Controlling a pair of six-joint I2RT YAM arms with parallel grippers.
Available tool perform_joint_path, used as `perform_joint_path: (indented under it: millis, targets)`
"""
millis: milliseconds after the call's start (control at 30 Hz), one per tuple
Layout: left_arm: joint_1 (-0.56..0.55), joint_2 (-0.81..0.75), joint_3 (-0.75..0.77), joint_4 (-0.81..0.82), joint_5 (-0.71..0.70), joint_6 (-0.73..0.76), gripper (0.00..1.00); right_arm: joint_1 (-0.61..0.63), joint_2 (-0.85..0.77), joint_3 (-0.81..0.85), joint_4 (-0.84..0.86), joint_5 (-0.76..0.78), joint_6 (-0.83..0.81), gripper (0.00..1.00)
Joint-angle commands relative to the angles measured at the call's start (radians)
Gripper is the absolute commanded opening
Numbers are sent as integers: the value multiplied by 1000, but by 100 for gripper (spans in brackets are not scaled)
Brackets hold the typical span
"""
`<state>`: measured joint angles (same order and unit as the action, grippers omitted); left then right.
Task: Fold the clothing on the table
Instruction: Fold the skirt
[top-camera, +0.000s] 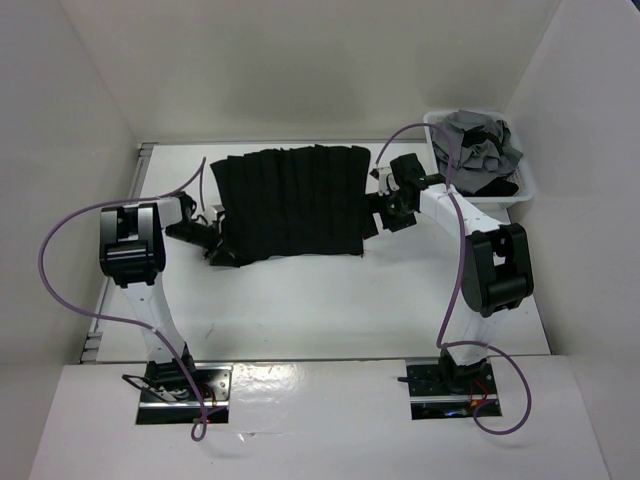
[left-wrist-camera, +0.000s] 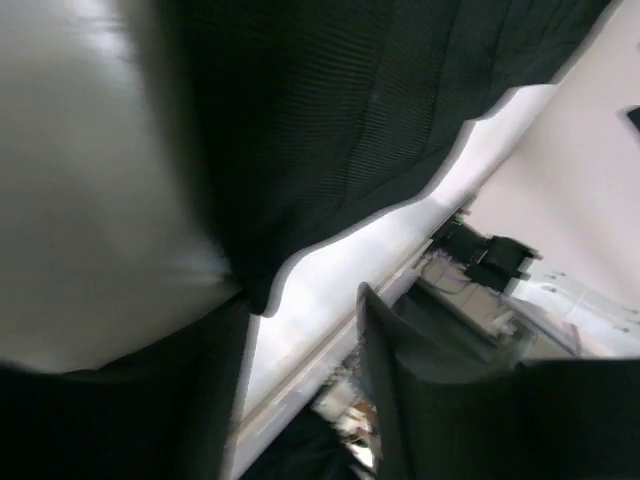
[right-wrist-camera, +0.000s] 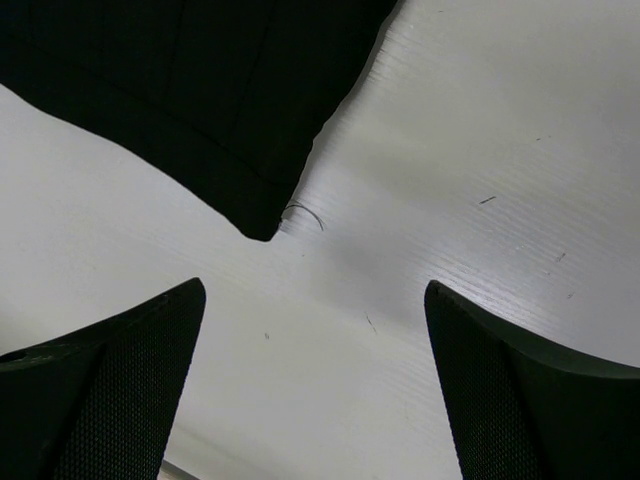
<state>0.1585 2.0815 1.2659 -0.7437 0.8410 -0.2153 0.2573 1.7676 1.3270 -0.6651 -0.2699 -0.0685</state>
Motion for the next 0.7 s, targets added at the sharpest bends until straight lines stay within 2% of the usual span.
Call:
perform_joint_path:
  millis: [0, 67, 100, 333, 400, 667]
  targets:
    - [-10, 66, -20, 130, -204, 59, 50, 5, -16, 6, 22, -8, -8, 94]
    - [-10, 66, -20, 130, -204, 59, 38, 5, -16, 6, 22, -8, -8, 94]
    - [-10, 66, -20, 130, -204, 59, 29, 5, -16, 6, 22, -8, -8, 94]
    - [-10, 75, 9, 121, -186, 68, 10, 5, -16, 15, 22, -8, -8, 92]
    - [-10, 75, 9, 121, -186, 68, 1, 5, -16, 15, 22, -8, -8, 92]
    - [-10, -18, 58, 58, -233, 111, 0, 5, -16, -11, 31, -29, 1, 92]
